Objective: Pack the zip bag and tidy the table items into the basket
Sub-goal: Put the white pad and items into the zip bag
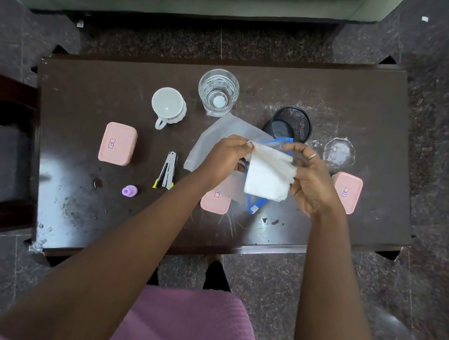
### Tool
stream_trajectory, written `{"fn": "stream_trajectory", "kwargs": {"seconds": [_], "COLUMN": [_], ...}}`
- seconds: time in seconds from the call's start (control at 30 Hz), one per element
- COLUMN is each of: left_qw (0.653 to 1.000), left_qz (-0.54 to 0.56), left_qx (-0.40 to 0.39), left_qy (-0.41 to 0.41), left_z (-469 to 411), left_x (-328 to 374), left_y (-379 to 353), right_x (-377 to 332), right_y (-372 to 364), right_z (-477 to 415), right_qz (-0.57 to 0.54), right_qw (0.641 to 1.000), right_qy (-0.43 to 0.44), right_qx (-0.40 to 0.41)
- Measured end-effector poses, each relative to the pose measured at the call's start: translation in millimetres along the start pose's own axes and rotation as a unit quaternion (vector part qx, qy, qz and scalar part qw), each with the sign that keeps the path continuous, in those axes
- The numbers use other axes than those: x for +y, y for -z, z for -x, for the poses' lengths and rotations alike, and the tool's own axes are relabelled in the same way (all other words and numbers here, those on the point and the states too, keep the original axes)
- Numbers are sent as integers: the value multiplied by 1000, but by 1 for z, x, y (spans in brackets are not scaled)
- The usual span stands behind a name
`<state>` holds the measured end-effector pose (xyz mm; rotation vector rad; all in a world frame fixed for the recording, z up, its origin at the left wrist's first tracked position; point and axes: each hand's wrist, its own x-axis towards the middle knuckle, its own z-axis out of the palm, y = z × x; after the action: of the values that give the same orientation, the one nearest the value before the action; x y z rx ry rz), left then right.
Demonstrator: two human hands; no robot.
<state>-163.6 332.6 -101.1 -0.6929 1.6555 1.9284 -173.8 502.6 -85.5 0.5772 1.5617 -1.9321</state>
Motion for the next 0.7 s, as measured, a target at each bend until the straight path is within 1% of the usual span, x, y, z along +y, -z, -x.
{"fn": "stream_trajectory", "kwargs": {"seconds": [0.1,0.17,0.23,0.3,0.43,0.47,0.6,0.7], "left_qw": [1000,999,999,998,999,999,999,999], "left_qz": [-1,-14,-25,-34,-32,-29,-31,-29], "left_qx": [19,36,47,51,22,15,-3,-11], "left_qy": [-7,-8,-5,-1,4,3,-11,-7], "left_z": [-1,-3,-5,-6,-5,-4,-2,-3], "left_x": [-1,0,0,0,-1,-1,-2,-3], "left_y": [0,1,2,1,-1,-2,-1,-1], "right_x": [-4,-10,-17,-22,-23,-22,-17,-14], "right_y": [6,13,23,28,14,7,-14,-18], "right_z": [1,3,6,9,2,-2,-17,-22], "right_qz": [15,29,44,29,-41,-40,51,77], "right_qw": [999,998,998,999,998,998,997,994], "right_qy": [-40,-46,-35,-14,29,32,9,-26], "right_qx": [-19,-20,-28,-29,25,34,61,79]}}
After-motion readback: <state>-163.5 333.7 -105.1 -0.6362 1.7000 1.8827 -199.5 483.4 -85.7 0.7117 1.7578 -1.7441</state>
